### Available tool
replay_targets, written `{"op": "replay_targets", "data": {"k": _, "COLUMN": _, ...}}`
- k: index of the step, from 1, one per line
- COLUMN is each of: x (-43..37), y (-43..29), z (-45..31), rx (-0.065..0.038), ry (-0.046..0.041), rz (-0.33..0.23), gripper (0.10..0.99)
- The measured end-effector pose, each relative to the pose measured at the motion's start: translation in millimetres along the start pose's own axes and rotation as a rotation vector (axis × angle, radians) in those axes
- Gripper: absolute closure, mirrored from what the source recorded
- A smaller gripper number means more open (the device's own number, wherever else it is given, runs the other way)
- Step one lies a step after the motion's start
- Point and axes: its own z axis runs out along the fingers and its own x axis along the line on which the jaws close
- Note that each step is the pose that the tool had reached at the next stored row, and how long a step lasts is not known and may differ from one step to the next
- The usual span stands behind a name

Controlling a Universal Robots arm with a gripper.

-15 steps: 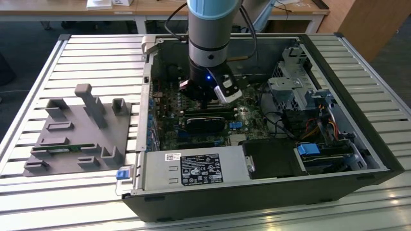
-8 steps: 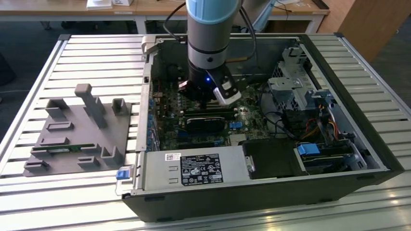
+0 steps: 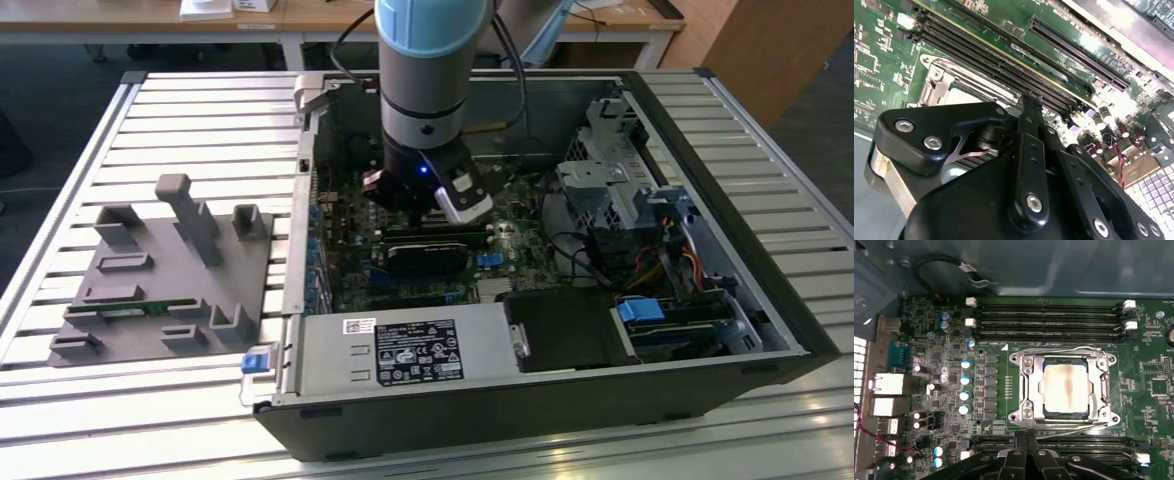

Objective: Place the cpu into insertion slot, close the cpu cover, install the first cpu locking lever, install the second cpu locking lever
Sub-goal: 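Install the second cpu locking lever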

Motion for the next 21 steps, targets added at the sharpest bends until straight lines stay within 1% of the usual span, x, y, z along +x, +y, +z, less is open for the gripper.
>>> {"op": "replay_targets", "data": {"k": 1, "x": 0.0, "y": -0.2, "z": 0.4, "rx": -0.004, "ry": 0.0001, "rz": 0.000, "gripper": 0.980}}
{"op": "replay_targets", "data": {"k": 4, "x": 0.1, "y": -0.9, "z": 2.6, "rx": -0.022, "ry": 0.0008, "rz": -0.003, "gripper": 0.980}}
{"op": "replay_targets", "data": {"k": 6, "x": 0.1, "y": -1.8, "z": 3.5, "rx": -0.031, "ry": 0.0016, "rz": -0.008, "gripper": 0.980}}
{"op": "replay_targets", "data": {"k": 8, "x": 0.1, "y": -2.4, "z": 4.0, "rx": -0.033, "ry": 0.0020, "rz": -0.011, "gripper": 0.980}}
{"op": "replay_targets", "data": {"k": 13, "x": 0.1, "y": -5.2, "z": 5.6, "rx": -0.035, "ry": 0.0023, "rz": -0.012, "gripper": 0.980}}
{"op": "replay_targets", "data": {"k": 18, "x": 0.1, "y": -7.5, "z": 7.8, "rx": -0.045, "ry": 0.0024, "rz": -0.012, "gripper": 0.980}}
{"op": "replay_targets", "data": {"k": 21, "x": 0.1, "y": -8.5, "z": 9.0, "rx": -0.055, "ry": 0.0024, "rz": -0.012, "gripper": 0.980}}
